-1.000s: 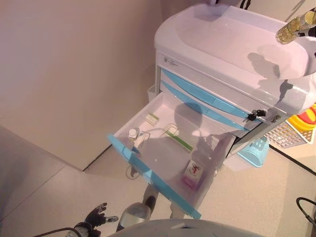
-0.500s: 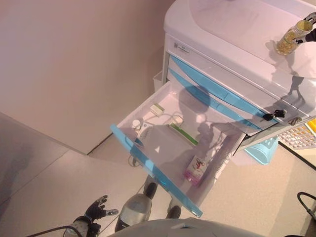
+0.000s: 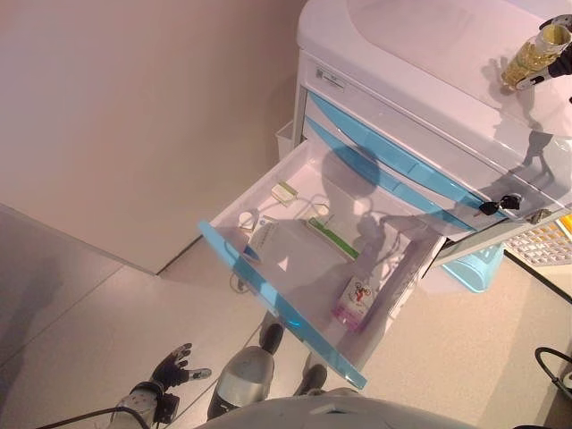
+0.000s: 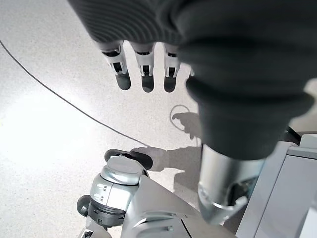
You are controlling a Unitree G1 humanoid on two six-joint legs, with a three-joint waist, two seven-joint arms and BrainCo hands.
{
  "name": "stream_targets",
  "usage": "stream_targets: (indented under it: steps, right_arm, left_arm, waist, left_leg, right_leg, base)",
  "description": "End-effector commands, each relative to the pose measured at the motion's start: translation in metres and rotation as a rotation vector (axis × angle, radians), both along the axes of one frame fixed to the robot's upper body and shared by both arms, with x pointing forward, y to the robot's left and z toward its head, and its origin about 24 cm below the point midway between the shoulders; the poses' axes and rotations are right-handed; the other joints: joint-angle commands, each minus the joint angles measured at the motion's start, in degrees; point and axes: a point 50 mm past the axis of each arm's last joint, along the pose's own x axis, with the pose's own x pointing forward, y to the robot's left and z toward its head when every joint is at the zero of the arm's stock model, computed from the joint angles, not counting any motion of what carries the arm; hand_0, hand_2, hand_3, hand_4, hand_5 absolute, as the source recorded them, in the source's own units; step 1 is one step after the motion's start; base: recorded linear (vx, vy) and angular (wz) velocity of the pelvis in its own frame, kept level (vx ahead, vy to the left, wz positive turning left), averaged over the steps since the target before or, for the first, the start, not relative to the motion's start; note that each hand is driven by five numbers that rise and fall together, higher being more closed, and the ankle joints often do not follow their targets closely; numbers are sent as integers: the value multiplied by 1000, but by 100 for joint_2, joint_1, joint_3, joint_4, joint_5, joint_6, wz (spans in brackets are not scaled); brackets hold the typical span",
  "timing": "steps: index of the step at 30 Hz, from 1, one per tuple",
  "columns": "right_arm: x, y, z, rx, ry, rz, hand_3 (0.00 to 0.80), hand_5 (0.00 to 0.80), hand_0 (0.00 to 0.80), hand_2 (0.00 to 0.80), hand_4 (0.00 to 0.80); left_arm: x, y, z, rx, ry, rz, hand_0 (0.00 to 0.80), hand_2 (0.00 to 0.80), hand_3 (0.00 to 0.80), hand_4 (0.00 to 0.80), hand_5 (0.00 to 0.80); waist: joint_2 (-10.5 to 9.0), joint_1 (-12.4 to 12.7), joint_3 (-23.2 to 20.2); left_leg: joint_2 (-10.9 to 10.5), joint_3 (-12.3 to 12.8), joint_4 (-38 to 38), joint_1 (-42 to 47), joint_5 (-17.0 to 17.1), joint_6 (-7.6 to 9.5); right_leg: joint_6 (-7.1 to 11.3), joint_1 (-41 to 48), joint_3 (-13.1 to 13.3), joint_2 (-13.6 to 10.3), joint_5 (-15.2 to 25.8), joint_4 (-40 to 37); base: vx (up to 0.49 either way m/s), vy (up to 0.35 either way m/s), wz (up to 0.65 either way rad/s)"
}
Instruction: Open the drawer and pick up the medicine
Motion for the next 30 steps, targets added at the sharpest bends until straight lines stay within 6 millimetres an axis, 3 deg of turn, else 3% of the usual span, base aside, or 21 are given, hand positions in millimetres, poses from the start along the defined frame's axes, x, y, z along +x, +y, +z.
stream_targets:
  steps: [1, 8, 18, 24, 27, 30]
  right_arm:
    - [-4, 8, 21, -89, -114, 25, 0, 0, 0, 0, 0]
    - [-11, 2, 30, -92, -250, -21, 0, 0, 0, 0, 0]
    - [-30, 3, 61, 120, -609, 42, 0, 0, 0, 0, 0]
    - [-63, 7, 97, 305, -960, 155, 0, 0, 0, 0, 0]
    - [-78, -2, 98, 422, -1096, 198, 0, 0, 0, 0, 0]
    - [-83, -8, 81, 482, -1147, 223, 0, 0, 0, 0, 0]
  left_arm:
    - [-7, 5, 3, 12, -16, -40, 0, 0, 0, 0, 0]
    - [-14, 2, 0, 5, 5, -24, 0, 0, 0, 0, 0]
    - [-18, 7, 0, 19, 11, -19, 0, 0, 0, 0, 0]
    - [-24, 12, -1, 46, 46, -33, 0, 0, 0, 0, 0]
    - [-25, 9, -3, 45, 63, -45, 0, 0, 0, 0, 0]
    - [-23, 6, -4, 48, 76, -69, 0, 0, 0, 0, 0]
  waist:
    - [-53, 95, -113]
    - [-34, 75, -156]
    - [-38, -82, -224]
    - [-83, -399, -438]
    - [-42, -597, -537]
    - [-8, -793, -594]
  left_leg:
    - [-109, 310, 156, -55, -577, -72]
    - [-89, 413, 119, 30, -598, -61]
    - [-40, 584, 91, 146, -678, -34]
    - [22, 796, 90, 292, -770, -14]
    - [25, 901, 136, 360, -853, 11]
    - [25, 999, 206, 426, -943, 42]
  right_leg:
    - [404, -340, 259, -314, 155, 390]
    - [448, -284, 252, -348, 188, 340]
    - [496, -284, 351, -361, 167, 380]
    - [496, -266, 540, -326, 97, 465]
    - [496, -266, 674, -296, 54, 517]
    - [466, -258, 860, -243, 16, 537]
  base:
    - [0, 0, 0]
    - [16, 15, -2]
    - [-12, -8, -11]
    - [-2, -41, -14]
    - [-24, -56, -23]
    - [-47, -73, -27]
